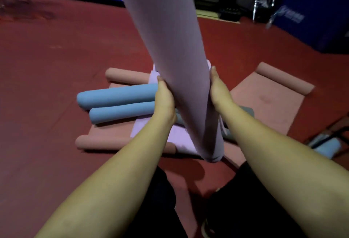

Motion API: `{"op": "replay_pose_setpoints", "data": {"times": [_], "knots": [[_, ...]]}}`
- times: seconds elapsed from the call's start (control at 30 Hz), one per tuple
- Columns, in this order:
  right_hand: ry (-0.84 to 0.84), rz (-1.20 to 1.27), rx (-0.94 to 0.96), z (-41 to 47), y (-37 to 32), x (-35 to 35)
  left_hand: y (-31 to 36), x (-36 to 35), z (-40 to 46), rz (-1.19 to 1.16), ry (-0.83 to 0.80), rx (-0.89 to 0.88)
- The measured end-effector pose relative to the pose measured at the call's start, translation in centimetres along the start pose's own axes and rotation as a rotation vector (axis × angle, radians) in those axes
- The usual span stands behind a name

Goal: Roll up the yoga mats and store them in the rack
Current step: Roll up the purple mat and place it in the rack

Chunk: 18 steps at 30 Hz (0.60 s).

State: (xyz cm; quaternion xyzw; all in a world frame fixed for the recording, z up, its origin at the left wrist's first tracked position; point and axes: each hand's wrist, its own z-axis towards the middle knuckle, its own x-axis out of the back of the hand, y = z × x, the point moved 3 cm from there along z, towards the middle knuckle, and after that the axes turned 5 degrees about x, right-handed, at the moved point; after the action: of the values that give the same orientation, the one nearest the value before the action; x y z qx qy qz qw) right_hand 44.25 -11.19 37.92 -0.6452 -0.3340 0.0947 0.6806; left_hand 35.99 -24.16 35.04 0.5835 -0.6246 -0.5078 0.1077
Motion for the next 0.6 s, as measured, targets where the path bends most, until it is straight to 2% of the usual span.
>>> {"op": "replay_pose_setpoints", "data": {"times": [0.13,0.23,0.3,0.37,0.47,0.6], "knots": [[0.102,0.44,-0.134,0.4,8.3,2.6,-6.5,-0.8,4.8,0.182,0.024,0.02],[0.267,0.499,-0.381,-4.2,9.8,4.0,-10.8,-1.7,4.0,0.187,-0.065,0.062],[0.361,0.572,-0.42,-5.9,10.8,5.1,-13.1,-2.0,3.0,0.153,-0.123,0.102],[0.341,0.653,-0.428,-6.3,13.2,5.8,-15.1,-2.0,2.6,0.145,-0.126,0.088],[0.243,0.662,-0.43,-6.2,16.2,6.6,-14.0,-2.6,-1.1,0.248,-0.094,0.099],[0.18,0.581,-0.262,-5.6,16.3,9.7,-13.2,-3.8,-3.4,0.28,-0.136,0.012]]}}
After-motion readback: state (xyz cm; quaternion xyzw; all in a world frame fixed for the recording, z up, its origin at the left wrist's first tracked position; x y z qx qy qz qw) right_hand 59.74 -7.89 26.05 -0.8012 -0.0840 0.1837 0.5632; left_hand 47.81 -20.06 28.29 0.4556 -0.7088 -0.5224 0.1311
